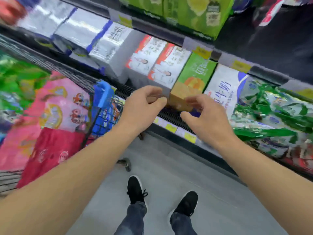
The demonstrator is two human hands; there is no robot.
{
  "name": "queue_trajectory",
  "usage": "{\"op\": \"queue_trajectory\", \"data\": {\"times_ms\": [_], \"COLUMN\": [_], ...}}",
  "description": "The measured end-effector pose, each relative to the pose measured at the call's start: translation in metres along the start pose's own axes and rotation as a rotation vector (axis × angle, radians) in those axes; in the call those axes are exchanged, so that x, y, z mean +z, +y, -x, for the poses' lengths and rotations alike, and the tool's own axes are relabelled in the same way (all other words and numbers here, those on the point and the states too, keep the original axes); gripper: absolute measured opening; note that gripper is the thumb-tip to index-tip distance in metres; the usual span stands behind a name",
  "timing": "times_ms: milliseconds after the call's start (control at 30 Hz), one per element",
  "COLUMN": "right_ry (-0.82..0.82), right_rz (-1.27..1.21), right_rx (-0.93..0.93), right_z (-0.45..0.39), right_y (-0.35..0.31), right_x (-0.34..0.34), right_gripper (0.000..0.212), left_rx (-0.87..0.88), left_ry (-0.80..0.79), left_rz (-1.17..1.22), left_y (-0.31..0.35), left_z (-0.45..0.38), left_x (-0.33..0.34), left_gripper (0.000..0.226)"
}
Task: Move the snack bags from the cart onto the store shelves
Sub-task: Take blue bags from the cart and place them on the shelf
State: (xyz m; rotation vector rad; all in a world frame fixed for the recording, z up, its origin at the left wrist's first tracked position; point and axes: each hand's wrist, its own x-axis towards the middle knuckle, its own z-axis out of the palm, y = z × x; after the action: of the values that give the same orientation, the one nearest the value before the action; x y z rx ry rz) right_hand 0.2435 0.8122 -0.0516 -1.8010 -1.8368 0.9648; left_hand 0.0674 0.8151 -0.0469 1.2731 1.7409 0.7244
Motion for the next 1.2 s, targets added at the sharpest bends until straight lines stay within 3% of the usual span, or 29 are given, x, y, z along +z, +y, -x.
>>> {"op": "queue_trajectory", "data": {"times_ms": [167, 333, 433, 633, 833, 1033, 1200], "right_ry": [-0.072, -0.213, -0.34, -0.553, -0.699, -0.679, -0.52], "right_rz": [0.063, 0.219, 0.283, 0.614, 1.041, 1.196, 0.938], "right_rx": [-0.227, -0.511, -0.574, -0.535, -0.653, -0.689, -0.689], "right_z": [-0.016, -0.022, -0.03, -0.055, -0.074, -0.079, -0.082], "right_y": [-0.105, -0.173, -0.198, -0.206, -0.203, -0.198, -0.191], "right_x": [0.067, 0.127, 0.162, 0.207, 0.232, 0.252, 0.256], "right_gripper": [0.034, 0.036, 0.037, 0.037, 0.046, 0.025, 0.014], "left_rx": [-0.048, -0.121, -0.196, -0.239, -0.255, -0.229, -0.212], "left_ry": [0.21, 0.264, 0.291, 0.337, 0.273, 0.173, 0.077], "left_rz": [0.065, -0.039, -0.048, -0.022, -0.024, -0.058, 0.098], "left_y": [-0.056, -0.116, -0.154, -0.196, -0.203, -0.205, -0.207], "left_z": [0.017, 0.037, 0.048, 0.057, 0.046, 0.03, 0.023], "left_x": [-0.112, -0.189, -0.223, -0.241, -0.243, -0.233, -0.235], "left_gripper": [0.02, 0.023, 0.028, 0.028, 0.036, 0.038, 0.058]}}
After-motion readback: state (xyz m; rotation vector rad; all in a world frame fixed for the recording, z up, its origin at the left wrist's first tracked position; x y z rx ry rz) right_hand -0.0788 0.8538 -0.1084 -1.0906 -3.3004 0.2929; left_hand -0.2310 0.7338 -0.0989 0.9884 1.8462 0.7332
